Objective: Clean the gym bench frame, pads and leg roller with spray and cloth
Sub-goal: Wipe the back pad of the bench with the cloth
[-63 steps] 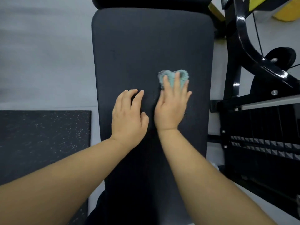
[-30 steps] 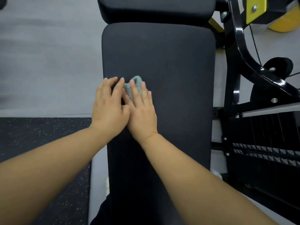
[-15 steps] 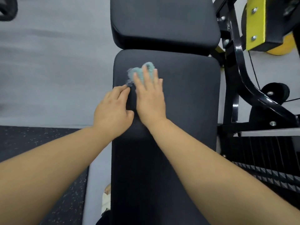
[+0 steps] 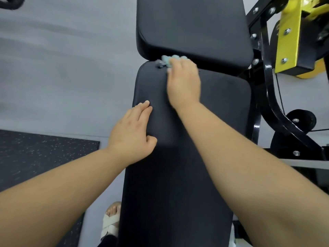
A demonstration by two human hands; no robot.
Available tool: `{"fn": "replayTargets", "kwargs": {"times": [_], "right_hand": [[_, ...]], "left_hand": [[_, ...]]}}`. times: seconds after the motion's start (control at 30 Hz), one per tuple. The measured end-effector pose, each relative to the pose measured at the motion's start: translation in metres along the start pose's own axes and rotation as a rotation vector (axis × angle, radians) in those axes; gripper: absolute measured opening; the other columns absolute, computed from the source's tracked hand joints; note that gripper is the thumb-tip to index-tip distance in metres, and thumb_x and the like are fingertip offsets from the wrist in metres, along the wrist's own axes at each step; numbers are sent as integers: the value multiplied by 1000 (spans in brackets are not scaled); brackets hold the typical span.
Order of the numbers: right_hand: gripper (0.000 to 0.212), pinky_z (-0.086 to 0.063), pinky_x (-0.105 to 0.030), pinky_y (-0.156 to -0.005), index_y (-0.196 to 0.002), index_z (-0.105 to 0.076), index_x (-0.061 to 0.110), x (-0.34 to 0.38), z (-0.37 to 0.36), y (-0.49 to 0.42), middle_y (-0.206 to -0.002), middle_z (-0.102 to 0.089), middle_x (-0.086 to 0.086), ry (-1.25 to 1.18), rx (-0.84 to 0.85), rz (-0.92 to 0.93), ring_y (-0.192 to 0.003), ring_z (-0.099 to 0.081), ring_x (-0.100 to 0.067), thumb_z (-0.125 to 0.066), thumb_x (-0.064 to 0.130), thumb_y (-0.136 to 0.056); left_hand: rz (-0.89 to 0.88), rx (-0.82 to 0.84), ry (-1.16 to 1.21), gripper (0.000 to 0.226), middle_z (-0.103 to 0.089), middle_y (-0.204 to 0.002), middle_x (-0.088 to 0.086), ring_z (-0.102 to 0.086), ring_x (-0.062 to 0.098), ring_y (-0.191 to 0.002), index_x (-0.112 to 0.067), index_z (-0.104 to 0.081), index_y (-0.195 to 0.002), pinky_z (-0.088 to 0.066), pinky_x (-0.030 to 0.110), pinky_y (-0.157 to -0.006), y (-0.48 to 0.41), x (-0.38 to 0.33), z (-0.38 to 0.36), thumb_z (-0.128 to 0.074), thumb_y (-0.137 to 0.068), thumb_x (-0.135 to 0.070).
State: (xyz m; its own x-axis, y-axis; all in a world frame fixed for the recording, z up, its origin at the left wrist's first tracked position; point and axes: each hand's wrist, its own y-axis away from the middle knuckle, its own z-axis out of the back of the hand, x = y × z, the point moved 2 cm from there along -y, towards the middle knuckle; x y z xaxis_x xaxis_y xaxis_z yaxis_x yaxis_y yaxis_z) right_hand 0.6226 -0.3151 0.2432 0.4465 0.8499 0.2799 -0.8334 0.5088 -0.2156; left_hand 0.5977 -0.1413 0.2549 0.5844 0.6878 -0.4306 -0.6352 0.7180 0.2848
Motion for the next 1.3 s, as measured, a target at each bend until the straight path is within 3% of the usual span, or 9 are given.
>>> {"fn": "replayTargets", "kwargs": {"times": [0.17, 0.3, 0.43, 0.57, 0.7, 0.83, 0.97, 1.2, 1.3], "right_hand": [[41, -39, -45, -101, -121, -60, 4, 3, 2, 2, -125, -58, -18, -16, 106, 268, -121, -49, -38, -38, 19, -90], [40, -28, -38, -106, -133, -51, 13, -65, 29, 14, -138, -49, -11, 122, 74, 56, -131, -35, -36, -36, 23, -97], [35, -29, -30, -98, -123, -57, 8, -44, 19, 7, -128, -55, -11, 50, -42, -107, -117, -46, -33, -40, 18, -94], [30, -41, -37, -87, -117, -61, 7, 25, -9, -1, -136, -48, -14, -14, -22, 42, -106, -52, -31, -47, 15, -92], [36, -43, -35, -82, -123, -59, 13, 4, 3, 0, -133, -50, -10, -38, 80, 177, -112, -51, -30, -40, 21, -94], [38, -40, -41, -99, -124, -59, 11, -52, 24, 6, -124, -57, -13, 15, -19, 3, -122, -46, -35, -38, 19, -94], [35, -35, -35, -90, -121, -59, 11, -20, 15, -8, -120, -58, -10, 52, 9, -119, -111, -49, -31, -37, 26, -99], [35, -40, -37, -86, -128, -53, 23, 30, -6, -28, -122, -56, -4, 90, 199, 185, -110, -52, -27, -36, 34, -99], [35, -42, -38, -89, -127, -55, 22, 5, 3, -26, -123, -56, -5, 11, 172, 105, -112, -51, -27, -36, 31, -99]], "left_hand": [[-24, -10, 17, 68, -11, -156, -12, -15, 8, -141, -19, -21, -148, -23, 20, -108, -2, 4, 5, -45, -85, -20], [-41, -4, 42, 67, -10, -156, -13, -16, 8, -141, -20, -21, -148, -23, 20, -107, -2, 6, 7, -45, -85, -21], [-43, -5, 66, 69, -9, -157, -12, -13, 7, -142, -19, -20, -148, -23, 21, -108, -1, 7, 4, -46, -84, -23], [-48, -20, 69, 69, -10, -157, -10, -13, 8, -142, -18, -22, -148, -24, 22, -108, -1, 9, 2, -46, -83, -21], [-68, -20, 66, 68, -11, -157, -10, -15, 8, -142, -18, -22, -147, -23, 21, -108, -2, 9, 4, -46, -84, -21], [-73, -4, 73, 69, -6, -157, -11, -12, 7, -142, -19, -18, -149, -20, 19, -108, -2, 10, 6, -44, -86, -25], [-79, -14, 87, 71, -6, -157, -10, -9, 7, -143, -18, -18, -149, -18, 17, -109, -1, 9, 3, -46, -84, -28], [-77, -34, 216, 62, -16, -155, -12, -19, 6, -141, -19, -28, -146, -21, 17, -106, 0, 17, 4, -46, -86, -18], [-20, -77, 469, 53, -33, -147, -12, -37, 5, -128, -19, -42, -138, -29, 17, -103, 3, 26, 5, -44, -86, -15]]}}
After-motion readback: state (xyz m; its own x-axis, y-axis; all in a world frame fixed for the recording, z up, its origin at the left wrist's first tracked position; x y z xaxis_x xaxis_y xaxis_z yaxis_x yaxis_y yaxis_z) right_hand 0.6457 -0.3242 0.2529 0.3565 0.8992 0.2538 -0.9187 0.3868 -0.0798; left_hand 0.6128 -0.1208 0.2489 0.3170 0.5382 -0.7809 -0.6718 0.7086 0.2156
